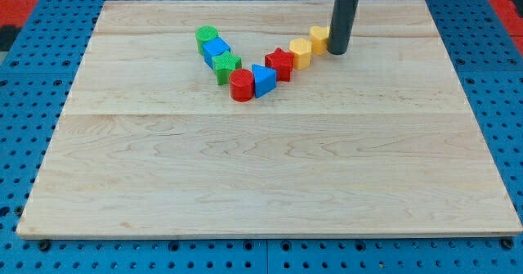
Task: Touch the top left of yellow hexagon
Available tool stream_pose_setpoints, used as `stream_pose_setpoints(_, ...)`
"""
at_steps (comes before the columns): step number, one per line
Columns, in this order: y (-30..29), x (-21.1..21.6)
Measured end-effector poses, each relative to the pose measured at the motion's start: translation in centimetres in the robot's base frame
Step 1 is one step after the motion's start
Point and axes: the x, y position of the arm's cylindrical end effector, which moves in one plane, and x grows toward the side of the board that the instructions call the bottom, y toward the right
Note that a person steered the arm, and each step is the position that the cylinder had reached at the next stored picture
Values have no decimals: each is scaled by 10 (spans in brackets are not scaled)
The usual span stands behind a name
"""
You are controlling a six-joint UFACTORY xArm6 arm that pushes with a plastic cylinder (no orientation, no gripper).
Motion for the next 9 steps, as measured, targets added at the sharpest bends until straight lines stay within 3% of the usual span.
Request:
stream_pose_setpoints(2,-3,1)
stream_pose_setpoints(9,95,-6)
